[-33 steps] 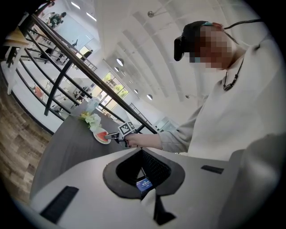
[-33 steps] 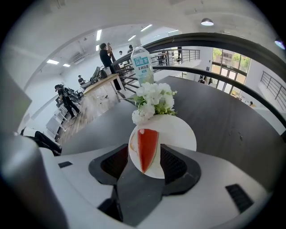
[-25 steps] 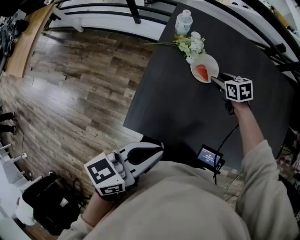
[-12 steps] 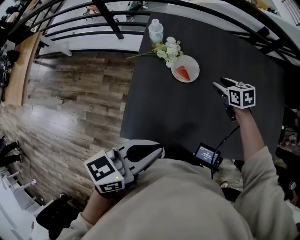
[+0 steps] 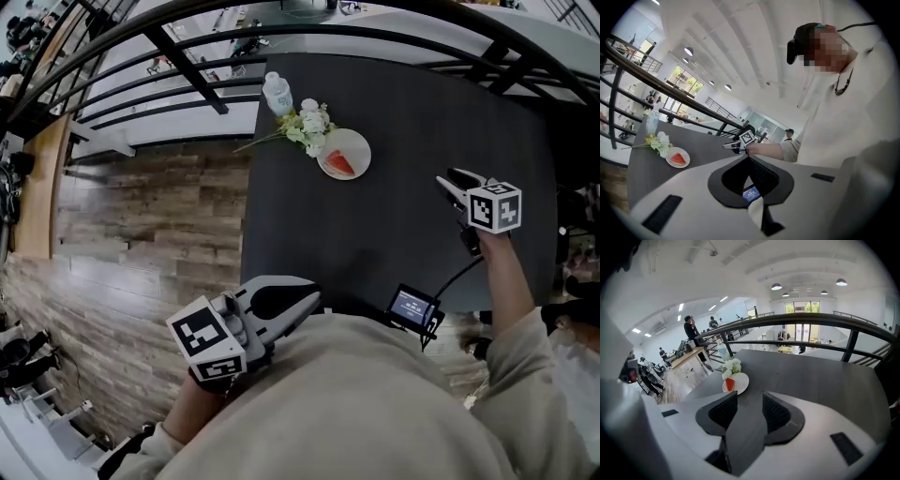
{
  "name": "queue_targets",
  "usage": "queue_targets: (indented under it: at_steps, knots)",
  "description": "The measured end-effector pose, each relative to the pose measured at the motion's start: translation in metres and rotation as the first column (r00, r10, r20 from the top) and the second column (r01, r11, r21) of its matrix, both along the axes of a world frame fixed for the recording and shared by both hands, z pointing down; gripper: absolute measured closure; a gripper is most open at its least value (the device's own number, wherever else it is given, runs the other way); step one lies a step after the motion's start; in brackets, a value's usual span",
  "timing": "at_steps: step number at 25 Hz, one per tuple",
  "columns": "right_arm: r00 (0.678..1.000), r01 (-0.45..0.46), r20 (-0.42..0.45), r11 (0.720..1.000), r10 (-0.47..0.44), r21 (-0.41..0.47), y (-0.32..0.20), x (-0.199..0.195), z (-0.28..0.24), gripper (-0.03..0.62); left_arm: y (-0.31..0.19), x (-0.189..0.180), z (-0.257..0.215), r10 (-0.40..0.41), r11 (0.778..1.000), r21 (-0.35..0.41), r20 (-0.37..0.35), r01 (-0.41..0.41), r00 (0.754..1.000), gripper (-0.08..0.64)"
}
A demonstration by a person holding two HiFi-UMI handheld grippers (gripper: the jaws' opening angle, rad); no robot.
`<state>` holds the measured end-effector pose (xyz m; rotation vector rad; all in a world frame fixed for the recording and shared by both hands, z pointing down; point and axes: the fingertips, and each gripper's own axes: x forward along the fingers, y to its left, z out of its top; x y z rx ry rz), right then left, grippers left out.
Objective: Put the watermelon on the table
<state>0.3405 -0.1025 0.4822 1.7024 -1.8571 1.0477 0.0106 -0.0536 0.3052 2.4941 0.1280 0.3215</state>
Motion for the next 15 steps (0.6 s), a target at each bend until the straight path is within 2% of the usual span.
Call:
queue_targets:
  at_steps: [6, 11, 15]
  knots:
    - [1.000, -0.018, 0.003, 0.999, 0.018, 0.043, 0.026, 0.010, -0.028, 0.531, -0.008, 0.017, -0.012, 0.053, 0.998, 0.026, -0.028, -0.052, 0.998, 0.557]
    - [0.999, -0.034, 0.032, 0.995, 0.032, 0.089, 0.041, 0.009, -0.050, 0.569, -0.013, 0.034, -0.021, 0.093, 0.995, 0.039, -0.051, -0.091, 0.994, 0.557]
    - [0.997, -0.018, 0.080, 0.989, 0.006, 0.144, 0.046, -0.006, -0.071, 0.577, -0.016, 0.047, -0.027, 0.133, 0.990, 0.049, -0.066, -0.130, 0.989, 0.557]
